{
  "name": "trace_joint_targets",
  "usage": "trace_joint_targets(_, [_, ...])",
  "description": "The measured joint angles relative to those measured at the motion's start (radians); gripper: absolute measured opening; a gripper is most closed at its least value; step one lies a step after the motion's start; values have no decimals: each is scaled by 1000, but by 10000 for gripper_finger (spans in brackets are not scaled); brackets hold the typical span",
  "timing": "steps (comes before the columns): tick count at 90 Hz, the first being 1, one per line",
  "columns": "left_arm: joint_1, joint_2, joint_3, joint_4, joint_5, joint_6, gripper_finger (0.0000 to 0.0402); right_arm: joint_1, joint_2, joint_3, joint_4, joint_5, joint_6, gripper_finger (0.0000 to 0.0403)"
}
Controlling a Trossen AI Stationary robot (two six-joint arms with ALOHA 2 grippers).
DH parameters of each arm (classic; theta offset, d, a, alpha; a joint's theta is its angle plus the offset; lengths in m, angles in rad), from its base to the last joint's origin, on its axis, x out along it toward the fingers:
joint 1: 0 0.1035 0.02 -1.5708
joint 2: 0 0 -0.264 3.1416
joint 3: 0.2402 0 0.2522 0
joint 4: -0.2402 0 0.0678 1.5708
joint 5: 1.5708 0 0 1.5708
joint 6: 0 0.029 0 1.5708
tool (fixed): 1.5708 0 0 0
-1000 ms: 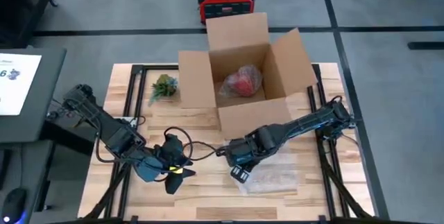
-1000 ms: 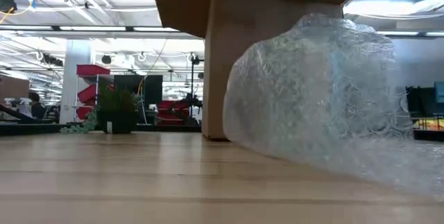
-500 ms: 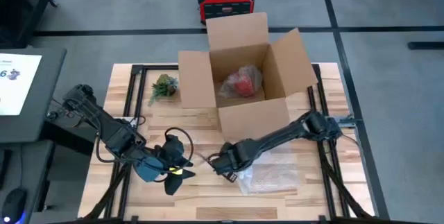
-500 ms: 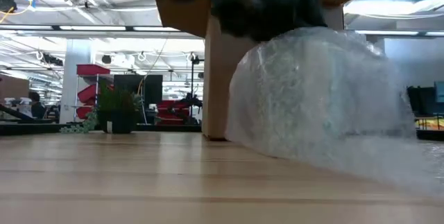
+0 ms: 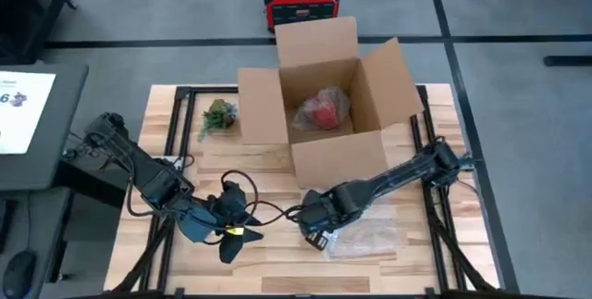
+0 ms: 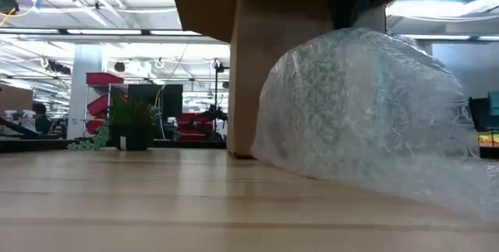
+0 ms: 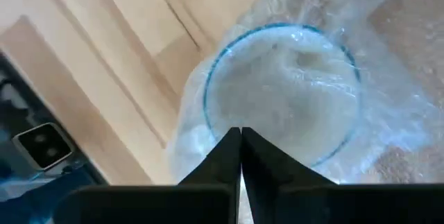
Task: Wrap mug
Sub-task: Wrap the white mug with bubble wrap
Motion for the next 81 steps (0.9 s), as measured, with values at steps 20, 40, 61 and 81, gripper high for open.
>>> trace_joint_targets(20, [0,0,0,8,22,12,171,25,-14,-2,1,112,46,1])
trace_joint_targets(40, [-4,0,0,37,134,18,171,-11,72,-73,22,107,44,1])
trace_joint_targets(61, [-8,0,0,33,128,41,171,-7,135,-108,76,-22,3,1])
trace_joint_targets(81, [-8,0,0,26,124,41,171,54,118,-111,56,-74,84,1])
